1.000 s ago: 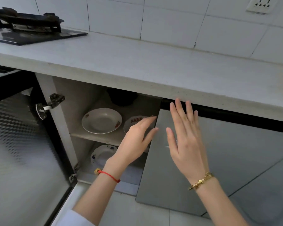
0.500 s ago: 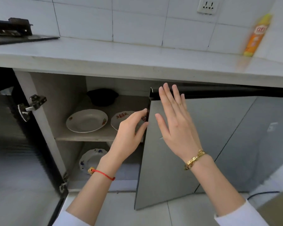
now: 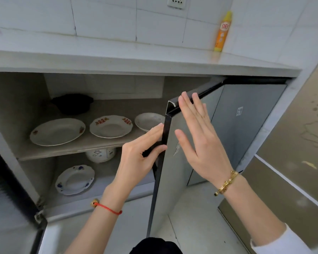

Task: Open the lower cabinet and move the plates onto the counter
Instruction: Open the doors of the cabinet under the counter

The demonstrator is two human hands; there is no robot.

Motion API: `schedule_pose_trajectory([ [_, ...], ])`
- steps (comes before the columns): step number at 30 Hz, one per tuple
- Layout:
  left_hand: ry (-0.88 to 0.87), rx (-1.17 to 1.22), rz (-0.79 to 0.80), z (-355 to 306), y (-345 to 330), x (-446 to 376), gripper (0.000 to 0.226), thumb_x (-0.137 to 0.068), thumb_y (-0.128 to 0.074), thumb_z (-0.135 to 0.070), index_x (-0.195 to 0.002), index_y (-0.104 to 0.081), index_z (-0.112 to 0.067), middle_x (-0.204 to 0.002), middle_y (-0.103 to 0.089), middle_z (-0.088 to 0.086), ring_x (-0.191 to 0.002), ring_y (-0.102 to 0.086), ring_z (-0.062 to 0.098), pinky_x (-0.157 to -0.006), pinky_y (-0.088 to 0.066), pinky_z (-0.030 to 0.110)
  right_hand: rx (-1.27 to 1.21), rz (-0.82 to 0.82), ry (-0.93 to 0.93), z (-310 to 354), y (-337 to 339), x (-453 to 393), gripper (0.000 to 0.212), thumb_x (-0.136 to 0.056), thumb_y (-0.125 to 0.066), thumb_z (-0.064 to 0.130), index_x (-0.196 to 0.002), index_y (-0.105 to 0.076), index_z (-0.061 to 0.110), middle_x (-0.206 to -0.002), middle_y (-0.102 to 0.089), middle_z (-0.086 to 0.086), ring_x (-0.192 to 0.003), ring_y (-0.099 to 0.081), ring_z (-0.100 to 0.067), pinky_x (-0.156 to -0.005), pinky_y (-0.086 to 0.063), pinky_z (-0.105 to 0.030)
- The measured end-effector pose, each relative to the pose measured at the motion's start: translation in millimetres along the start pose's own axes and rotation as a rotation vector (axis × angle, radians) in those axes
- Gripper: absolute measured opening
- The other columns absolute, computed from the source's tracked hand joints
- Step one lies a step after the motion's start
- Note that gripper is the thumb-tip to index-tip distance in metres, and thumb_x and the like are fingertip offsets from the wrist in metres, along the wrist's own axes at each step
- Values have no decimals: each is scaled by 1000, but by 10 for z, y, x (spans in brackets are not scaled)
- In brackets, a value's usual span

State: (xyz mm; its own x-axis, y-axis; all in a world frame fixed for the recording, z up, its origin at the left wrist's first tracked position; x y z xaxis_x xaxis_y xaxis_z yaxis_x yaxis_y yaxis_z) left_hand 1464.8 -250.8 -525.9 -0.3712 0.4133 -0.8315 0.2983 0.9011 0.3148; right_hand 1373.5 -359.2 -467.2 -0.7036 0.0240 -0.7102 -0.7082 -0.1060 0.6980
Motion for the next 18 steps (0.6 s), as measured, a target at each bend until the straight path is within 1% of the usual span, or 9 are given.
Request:
schedule_pose_trajectory([
  [4,-45,73,66,-178,-172,45,49,-85,-72,-10,-132,-57,-7,-140,-54,-2,-133,-48,13,-108,-43,37,25,-62,-44,-47,197,198,57,-102,-39,27,-151,-15,10,-160,-15,-1,-150,-3,-18,-123,-6,-37],
  [7,-98,123,113,-268,-326,61,48,-86,-71,-12,-132,-57,-4,-140,-54,1,-134,-47,16,-110,-41,38,36,-105,-81,-99,334,314,57,-101,-40,28,-150,-18,9,-160,-17,-2,-150,-5,-18,-123,-7,-39],
  [9,-114,159,132,-315,-454,79,49,-89,-67,-17,-135,-53,-7,-144,-50,-6,-135,-45,13,-111,-38,33,37,-125,-97,-127,421,387,59,-101,-43,29,-150,-20,8,-160,-19,-3,-149,-5,-20,-122,-9,-42],
  [11,-114,187,145,-366,-587,91,54,-91,-63,-22,-140,-45,-9,-147,-40,-22,-136,-41,5,-112,-34,24,41,-144,-126,-165,518,454,61,-99,-46,31,-149,-22,6,-159,-20,-4,-149,-6,-20,-122,-9,-42],
  [12,-112,205,161,-398,-658,94,57,-91,-62,-24,-142,-40,-10,-148,-36,-27,-137,-39,3,-112,-33,22,46,-157,-145,-187,571,489,61,-99,-48,31,-149,-23,5,-159,-21,-5,-149,-6,-20,-122,-8,-41],
  [13,-114,226,189,-435,-738,92,59,-91,-62,-24,-143,-38,-11,-148,-33,-28,-138,-38,3,-113,-32,23,53,-171,-165,-211,626,521,62,-98,-49,32,-148,-24,5,-158,-22,-5,-149,-6,-20,-122,-8,-41],
  [16,-160,264,287,-597,-987,81,62,-93,-62,-26,-146,-32,-13,-153,-29,-22,-142,-33,8,-116,-28,27,70,-206,-219,-286,794,626,61,-97,-51,31,-147,-26,5,-158,-24,-5,-149,-7,-20,-122,-10,-44],
  [18,-186,285,313,-715,-1143,73,62,-93,-62,-26,-146,-33,-12,-153,-30,-15,-143,-31,10,-117,-26,28,106,-221,-250,-360,922,718,59,-98,-50,30,-147,-28,5,-157,-26,-6,-149,-8,-20,-122,-9,-43],
])
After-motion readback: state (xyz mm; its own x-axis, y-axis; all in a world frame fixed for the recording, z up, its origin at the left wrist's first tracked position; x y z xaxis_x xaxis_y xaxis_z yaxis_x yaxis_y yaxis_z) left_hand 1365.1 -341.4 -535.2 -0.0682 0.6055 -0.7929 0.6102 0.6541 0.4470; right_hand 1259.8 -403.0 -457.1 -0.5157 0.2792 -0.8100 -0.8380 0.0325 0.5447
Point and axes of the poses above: each hand's wrist, its own x-axis away from the middle knuckle, its own y-axis out of the back of the hand, z = x × y, the point moved 6 cm from there along -x, towards the middle knuckle
